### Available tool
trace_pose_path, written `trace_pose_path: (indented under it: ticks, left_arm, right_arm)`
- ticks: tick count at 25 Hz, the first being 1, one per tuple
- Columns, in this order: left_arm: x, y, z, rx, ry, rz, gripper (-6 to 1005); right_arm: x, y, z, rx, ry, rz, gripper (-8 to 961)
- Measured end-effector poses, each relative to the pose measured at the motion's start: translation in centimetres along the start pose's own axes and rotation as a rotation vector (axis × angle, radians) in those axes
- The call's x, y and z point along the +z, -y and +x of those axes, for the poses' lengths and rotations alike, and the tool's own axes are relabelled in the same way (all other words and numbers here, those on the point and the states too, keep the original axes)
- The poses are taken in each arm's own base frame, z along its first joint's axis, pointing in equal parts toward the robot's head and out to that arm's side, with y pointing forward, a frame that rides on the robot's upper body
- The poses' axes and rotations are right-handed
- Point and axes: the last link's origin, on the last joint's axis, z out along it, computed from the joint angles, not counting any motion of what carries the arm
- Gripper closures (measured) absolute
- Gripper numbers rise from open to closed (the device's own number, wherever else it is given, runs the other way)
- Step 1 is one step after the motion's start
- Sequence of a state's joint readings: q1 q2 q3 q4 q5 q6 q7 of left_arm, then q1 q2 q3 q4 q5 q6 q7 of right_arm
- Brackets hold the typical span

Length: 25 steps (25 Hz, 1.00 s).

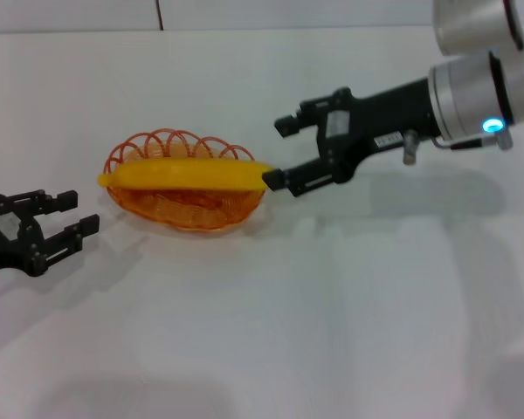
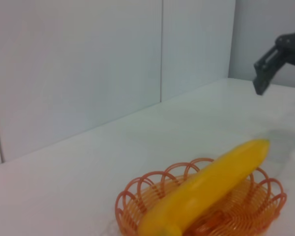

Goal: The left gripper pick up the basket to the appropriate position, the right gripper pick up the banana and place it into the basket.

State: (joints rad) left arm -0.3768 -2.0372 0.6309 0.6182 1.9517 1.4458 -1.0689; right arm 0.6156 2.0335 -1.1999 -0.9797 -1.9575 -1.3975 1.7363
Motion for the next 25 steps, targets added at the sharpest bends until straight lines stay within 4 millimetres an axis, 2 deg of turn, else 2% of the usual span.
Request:
trace_pose_path:
  ticks: [6,12,16,21,25]
  left_arm:
    - [0.1,0.0,0.1,0.008,-0.004,-0.001,531]
    - [0.2,0.1,0.3,0.012,-0.008,-0.003,530]
    - [0.3,0.1,0.4,0.014,-0.009,-0.004,530]
    - [0.4,0.1,0.5,0.017,-0.01,-0.005,530]
    - [0.3,0.1,0.4,0.015,-0.009,-0.003,530]
  right_arm:
    - [-1.1,0.3,3.8,0.083,0.044,0.026,114]
    - [-2.5,0.5,6.7,0.175,0.163,0.09,115]
    - [-2.8,0.1,8.6,0.217,0.196,0.114,115]
    - [-2.3,-0.8,10.1,0.23,0.185,0.102,114]
    - [-1.8,-1.4,10.6,0.213,0.175,0.079,114]
